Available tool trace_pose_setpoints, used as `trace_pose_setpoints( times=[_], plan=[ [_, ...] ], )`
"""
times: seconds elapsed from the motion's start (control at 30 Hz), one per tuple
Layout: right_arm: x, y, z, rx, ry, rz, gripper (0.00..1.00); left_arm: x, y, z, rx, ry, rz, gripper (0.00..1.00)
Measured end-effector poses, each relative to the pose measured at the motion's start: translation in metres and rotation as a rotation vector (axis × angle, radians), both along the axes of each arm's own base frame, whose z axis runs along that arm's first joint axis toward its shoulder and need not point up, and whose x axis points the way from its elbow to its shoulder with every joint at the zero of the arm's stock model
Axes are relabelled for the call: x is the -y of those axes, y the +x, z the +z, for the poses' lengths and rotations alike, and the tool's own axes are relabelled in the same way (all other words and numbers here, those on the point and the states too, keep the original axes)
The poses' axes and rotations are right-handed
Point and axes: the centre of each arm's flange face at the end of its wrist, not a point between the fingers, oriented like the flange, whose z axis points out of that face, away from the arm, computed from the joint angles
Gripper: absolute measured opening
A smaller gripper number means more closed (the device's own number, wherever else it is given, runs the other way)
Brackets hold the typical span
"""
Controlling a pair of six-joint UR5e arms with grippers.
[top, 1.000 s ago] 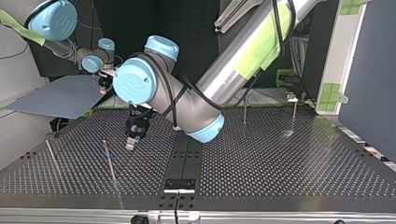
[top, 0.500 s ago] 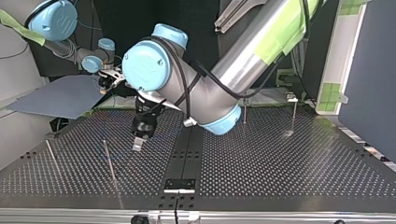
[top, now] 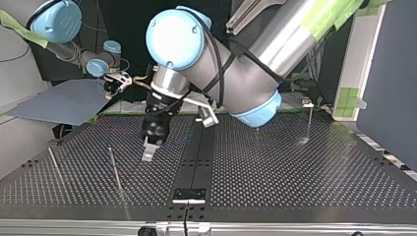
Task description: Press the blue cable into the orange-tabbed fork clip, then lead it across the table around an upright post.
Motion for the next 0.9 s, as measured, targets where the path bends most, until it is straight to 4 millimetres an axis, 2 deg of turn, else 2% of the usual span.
trace_pose_setpoints(
  times=[0.67,0.83,0.9],
  plan=[
    [-0.001,0.005,0.0,0.0,0.001,0.009,0.0,-0.042,-0.049,0.038,0.086,-0.258,-0.031,1.0],
    [-0.002,0.007,0.0,0.0,0.001,0.012,0.0,-0.053,-0.061,0.044,0.116,-0.297,-0.026,1.0],
    [-0.002,0.007,0.0,0.0,0.0,0.012,0.0,-0.055,-0.064,0.041,0.122,-0.306,-0.024,1.0]
  ],
)
